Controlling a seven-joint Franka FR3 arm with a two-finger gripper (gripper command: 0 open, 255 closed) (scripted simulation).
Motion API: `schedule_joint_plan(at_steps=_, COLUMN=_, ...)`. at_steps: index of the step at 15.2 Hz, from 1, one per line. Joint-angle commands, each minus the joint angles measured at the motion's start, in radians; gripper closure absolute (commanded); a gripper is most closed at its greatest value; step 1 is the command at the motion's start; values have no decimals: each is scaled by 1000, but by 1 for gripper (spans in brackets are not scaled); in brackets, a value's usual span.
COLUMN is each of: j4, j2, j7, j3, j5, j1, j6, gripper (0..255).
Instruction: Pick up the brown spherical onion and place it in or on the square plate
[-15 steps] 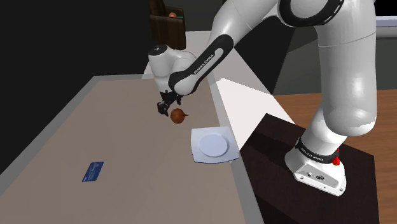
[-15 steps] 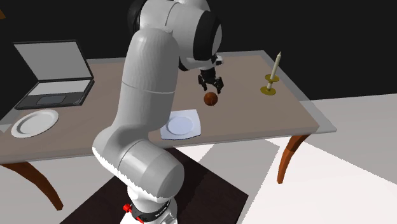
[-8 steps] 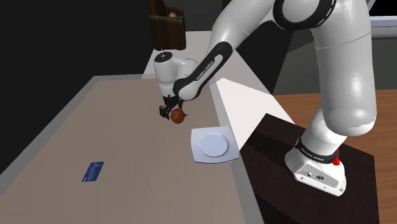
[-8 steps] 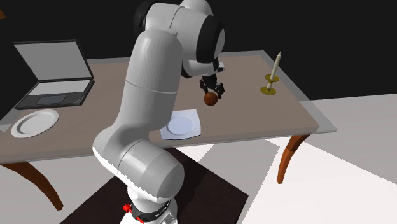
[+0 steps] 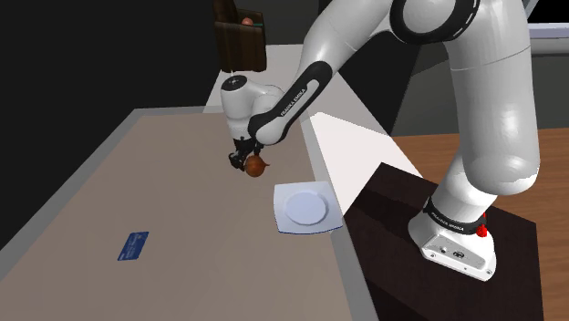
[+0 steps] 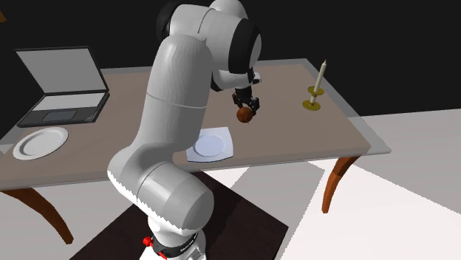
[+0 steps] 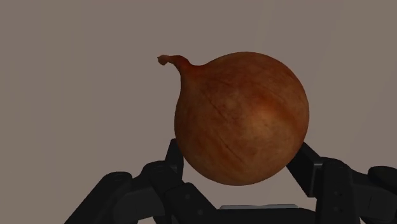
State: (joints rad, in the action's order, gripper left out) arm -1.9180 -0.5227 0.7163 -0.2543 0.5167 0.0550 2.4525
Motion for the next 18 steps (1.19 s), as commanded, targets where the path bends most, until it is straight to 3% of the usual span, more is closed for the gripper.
schedule_joint_plan(at_steps=1, j4=-1, j2=-1, j7=0, j3=0, j5=0, j1=0, j6=0, gripper=255)
schedule_joint_plan(at_steps=9, j4=-1, j2=-1, j7=0, j3=0, j5=0, j1=0, j6=0, gripper=255)
schedule_joint_plan(at_steps=18, j4=1, j2=83, j7=-50, j3=-32, j5=-54, j1=-21, j6=-79, gripper=255)
